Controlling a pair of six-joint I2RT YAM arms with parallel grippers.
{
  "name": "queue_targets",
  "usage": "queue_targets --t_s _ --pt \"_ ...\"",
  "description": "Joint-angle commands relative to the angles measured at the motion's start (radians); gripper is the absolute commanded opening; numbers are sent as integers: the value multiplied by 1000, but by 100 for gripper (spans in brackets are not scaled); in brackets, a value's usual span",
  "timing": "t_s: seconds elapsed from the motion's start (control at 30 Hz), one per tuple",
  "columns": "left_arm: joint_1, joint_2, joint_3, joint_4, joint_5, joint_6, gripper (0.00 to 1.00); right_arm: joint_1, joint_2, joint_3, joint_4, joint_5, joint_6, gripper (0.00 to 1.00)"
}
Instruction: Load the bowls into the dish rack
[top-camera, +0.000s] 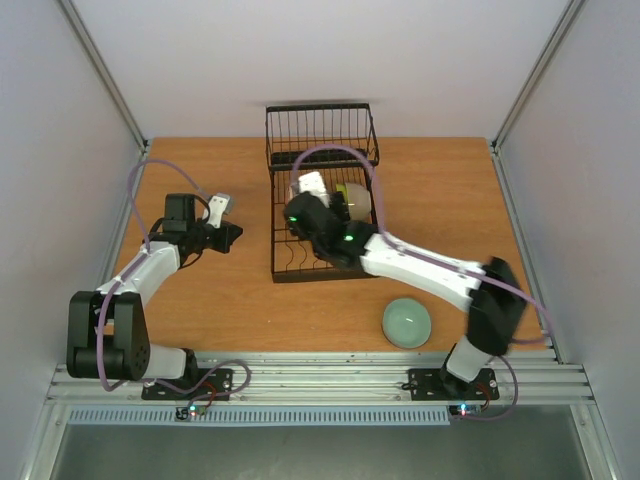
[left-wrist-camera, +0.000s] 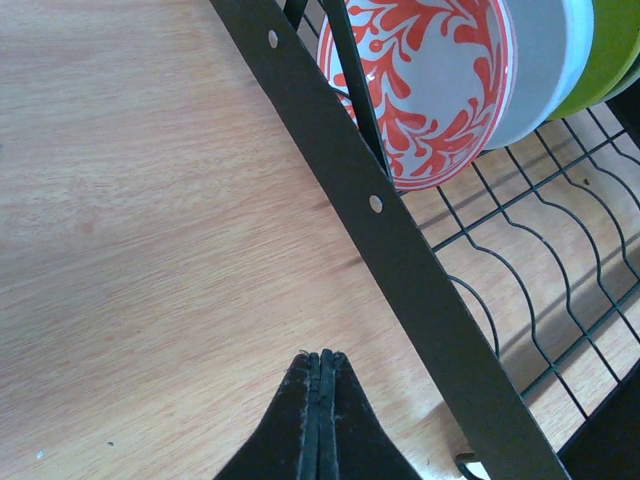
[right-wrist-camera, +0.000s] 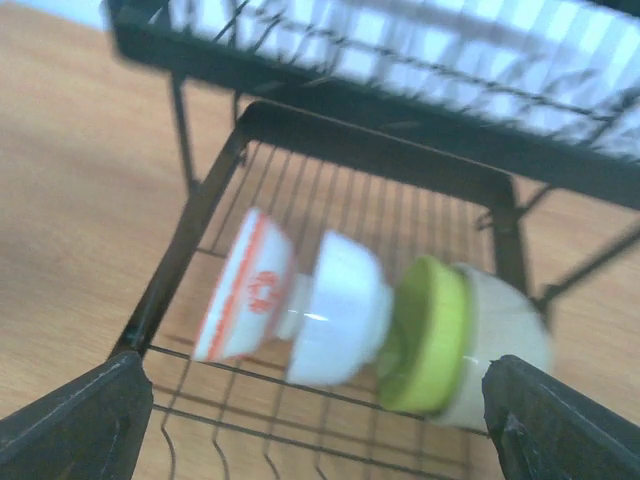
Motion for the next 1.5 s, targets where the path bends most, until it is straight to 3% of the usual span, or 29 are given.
queue_targets --t_s 0.0,0.3,0.47,0.63,0.87,1.13,1.3,1.47 --pt "5 9 4 19 20 16 1 -24 -257 -143 -148 51 167 89" --pt "5 26 8 11 38 23 0 -56 -606 -352 -847 -14 617 66" --pt "5 43 13 8 50 26 1 -58 -788 -507 -1040 -180 825 61" --pt "5 63 19 7 68 28 0 -57 -963 -630 -1057 -298 921 55" --pt "-9 56 37 -36 124 51 1 -56 -982 -675 -1038 -317 941 54" --pt "-350 -78 102 -162 -64 133 0 -56 -920 -689 -1000 -295 953 60" --pt "-519 23 231 -261 -153 156 1 -57 -951 -727 -1024 -200 1089 77" --pt "-698 122 290 -272 -277 184 1 -105 -931 -702 -957 -151 1021 79"
